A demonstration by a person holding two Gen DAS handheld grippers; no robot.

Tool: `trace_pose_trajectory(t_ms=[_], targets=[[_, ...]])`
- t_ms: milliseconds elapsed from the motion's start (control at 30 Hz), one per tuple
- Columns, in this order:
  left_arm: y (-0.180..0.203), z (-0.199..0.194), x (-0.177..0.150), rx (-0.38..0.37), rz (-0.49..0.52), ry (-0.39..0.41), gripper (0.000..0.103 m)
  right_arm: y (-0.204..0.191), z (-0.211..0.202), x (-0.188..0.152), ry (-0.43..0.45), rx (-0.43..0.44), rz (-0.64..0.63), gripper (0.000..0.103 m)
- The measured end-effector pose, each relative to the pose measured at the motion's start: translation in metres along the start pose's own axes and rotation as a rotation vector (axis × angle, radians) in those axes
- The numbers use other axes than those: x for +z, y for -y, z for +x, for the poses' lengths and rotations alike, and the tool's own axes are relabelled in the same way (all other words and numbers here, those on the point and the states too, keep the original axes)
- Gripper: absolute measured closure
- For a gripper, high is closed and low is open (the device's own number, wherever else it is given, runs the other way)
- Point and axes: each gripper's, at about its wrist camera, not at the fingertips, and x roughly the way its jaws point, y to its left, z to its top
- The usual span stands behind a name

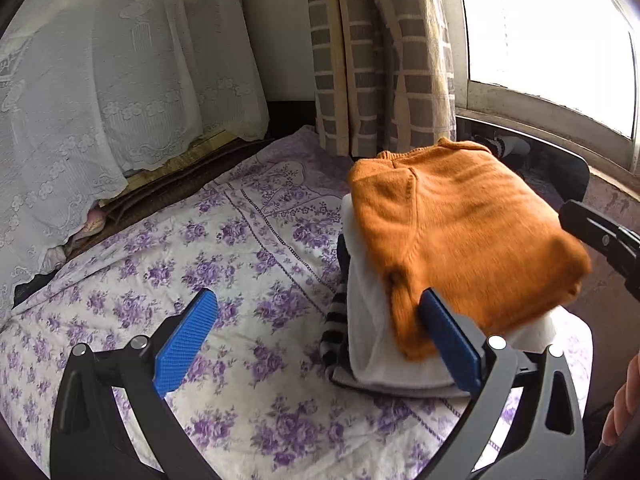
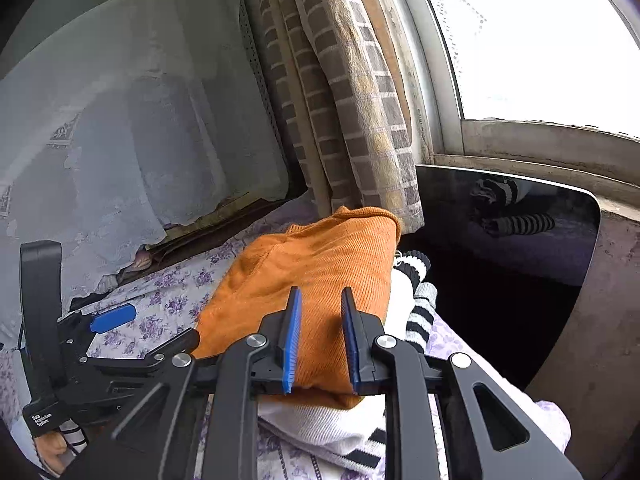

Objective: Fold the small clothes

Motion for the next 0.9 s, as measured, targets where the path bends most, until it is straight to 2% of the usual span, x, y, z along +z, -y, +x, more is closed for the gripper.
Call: trace_pose_trajectory(t_ms=[100,333,500,900], targets=[[-0.001,-0.015,-0.01,0.002,0.007,0.003,0.004,-0.009,-0.016,-0.009,-0.005,-0.005,-0.006,0.073],[-0.007,-0.044,-0.037,-0.01,-0.002,0.008,0.004,-0.026,-0.052,-0.028,-0.019,-0.001,-0.019,0.071],[-0.012,-0.066,-0.047,-0.022,-0.021,0.025,0.004,-0.037,-0.075,-0.037,-0.02,-0.002,-0.029,0.061],[-0.017,-0.113,-0.05,-0.02,-0.013,0.1,0.004,-0.045,-0.109,-0.041,-0.037,0.017,-0.022,0.032]])
